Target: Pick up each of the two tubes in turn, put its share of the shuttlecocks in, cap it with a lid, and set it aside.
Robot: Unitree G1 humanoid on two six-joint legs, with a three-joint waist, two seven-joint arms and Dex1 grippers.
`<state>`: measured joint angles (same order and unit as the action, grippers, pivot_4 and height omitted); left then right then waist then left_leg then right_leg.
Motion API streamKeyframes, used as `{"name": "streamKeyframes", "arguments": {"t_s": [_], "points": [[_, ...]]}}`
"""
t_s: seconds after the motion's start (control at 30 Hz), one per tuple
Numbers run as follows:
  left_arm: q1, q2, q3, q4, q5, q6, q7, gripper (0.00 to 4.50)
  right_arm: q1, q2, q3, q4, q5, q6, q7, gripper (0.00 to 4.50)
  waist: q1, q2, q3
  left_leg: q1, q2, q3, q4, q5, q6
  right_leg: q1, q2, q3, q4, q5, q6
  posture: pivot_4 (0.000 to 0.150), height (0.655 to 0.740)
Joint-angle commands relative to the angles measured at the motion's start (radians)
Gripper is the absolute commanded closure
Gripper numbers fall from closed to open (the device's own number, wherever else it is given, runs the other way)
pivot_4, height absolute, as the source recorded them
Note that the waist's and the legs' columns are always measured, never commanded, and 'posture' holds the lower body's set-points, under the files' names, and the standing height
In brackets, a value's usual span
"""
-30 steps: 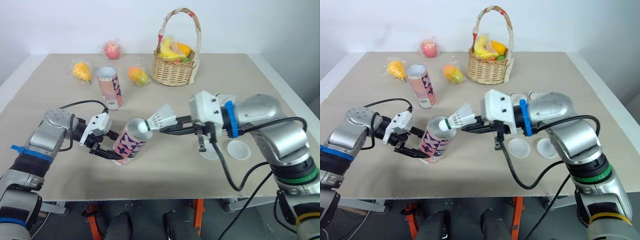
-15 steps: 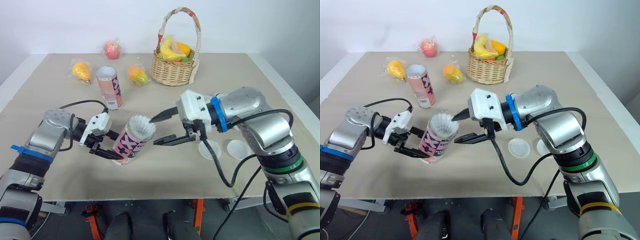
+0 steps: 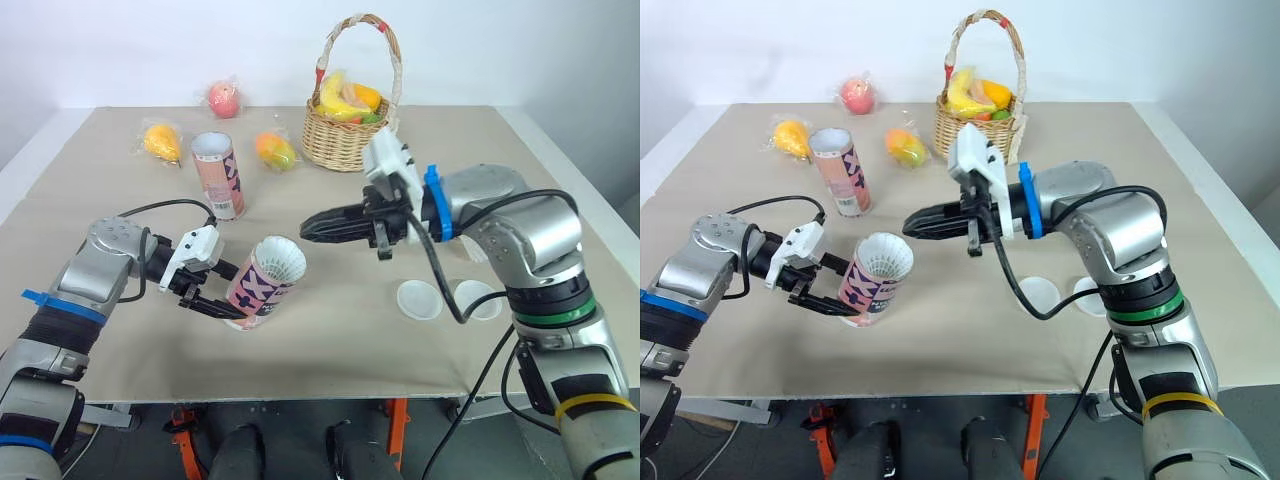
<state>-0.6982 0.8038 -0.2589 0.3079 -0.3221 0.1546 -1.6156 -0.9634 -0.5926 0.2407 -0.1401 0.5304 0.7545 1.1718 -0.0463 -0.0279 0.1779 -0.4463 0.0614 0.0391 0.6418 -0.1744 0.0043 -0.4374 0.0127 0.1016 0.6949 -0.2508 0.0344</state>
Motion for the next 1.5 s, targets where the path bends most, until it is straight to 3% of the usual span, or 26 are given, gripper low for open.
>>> {"name": "streamKeyframes", "arguments": {"t_s": [0.03,0.2,0.4,0.53,0.77,0.97,1.17,1.33,1.5], "points": [[-0.026,0.004,0.012,0.005,-0.002,-0.011,0.001,1.42,-0.068,0.008,0.036,0.011,-0.031,-0.017,0.038,4.45,0.000,0.000,0.000,0.000,0.000,0.000,0.000,0.000,0.000,-0.001,0.000,0.000,0.001,0.000,0.000,0.150,0.7371],[-0.026,0.004,0.010,0.007,-0.002,-0.014,0.001,1.42,-0.175,0.018,0.143,0.059,-0.073,0.005,0.140,4.45,-0.001,0.000,0.000,0.000,0.000,0.000,0.002,0.000,0.000,-0.002,0.000,0.000,0.004,-0.001,0.000,0.150,0.7371],[-0.031,-0.009,0.015,0.016,0.002,-0.017,0.001,1.42,-0.369,0.088,0.391,0.209,-0.198,0.088,0.273,4.45,-0.001,0.000,0.000,0.000,0.002,0.000,0.002,0.000,0.000,-0.003,0.000,-0.003,0.005,-0.002,-0.001,0.150,0.7371],[-0.024,-0.018,0.022,0.014,0.008,-0.016,0.001,1.42,-0.418,0.137,0.478,0.281,-0.275,0.034,0.321,4.45,0.001,0.000,0.000,-0.001,0.001,-0.001,0.002,0.000,0.000,-0.003,0.000,-0.003,0.005,-0.002,-0.004,0.150,0.7371],[-0.006,-0.019,0.041,0.002,0.010,-0.009,0.004,1.42,-0.446,0.304,0.468,0.427,-0.320,0.050,0.297,4.45,0.000,0.000,0.000,-0.001,0.001,-0.001,0.002,0.000,0.000,-0.003,0.000,-0.004,0.005,-0.002,-0.003,0.150,0.7371],[-0.001,-0.021,0.050,-0.003,0.014,-0.004,0.003,1.42,-0.435,0.358,0.428,0.470,-0.333,0.078,0.280,4.45,-0.001,0.000,0.000,-0.001,0.001,-0.002,0.003,0.000,0.000,-0.003,0.000,-0.005,0.006,-0.002,-0.004,0.150,0.7371],[-0.005,-0.030,0.053,0.004,0.019,-0.007,0.003,1.42,-0.504,0.210,0.352,0.451,-0.274,0.038,0.431,4.45,0.002,0.000,0.000,-0.002,0.001,-0.002,0.004,0.000,0.000,-0.003,0.000,-0.006,0.006,-0.002,-0.003,0.150,0.7371],[-0.011,-0.041,0.055,0.013,0.023,-0.011,0.002,1.42,-0.540,0.008,0.377,0.385,-0.126,-0.030,0.443,4.45,0.002,0.000,0.000,-0.006,0.000,-0.004,0.006,-0.001,-0.001,-0.003,-0.001,-0.006,0.005,-0.001,-0.004,0.150,0.7371],[0.000,-0.060,0.071,0.004,0.008,-0.009,0.018,1.42,-0.522,-0.091,0.262,0.428,-0.109,-0.063,0.429,4.45,-0.002,0.000,0.000,-0.006,0.001,-0.004,0.006,-0.001,-0.001,-0.004,0.000,-0.006,0.005,-0.002,-0.004,0.150,0.7371]]}}
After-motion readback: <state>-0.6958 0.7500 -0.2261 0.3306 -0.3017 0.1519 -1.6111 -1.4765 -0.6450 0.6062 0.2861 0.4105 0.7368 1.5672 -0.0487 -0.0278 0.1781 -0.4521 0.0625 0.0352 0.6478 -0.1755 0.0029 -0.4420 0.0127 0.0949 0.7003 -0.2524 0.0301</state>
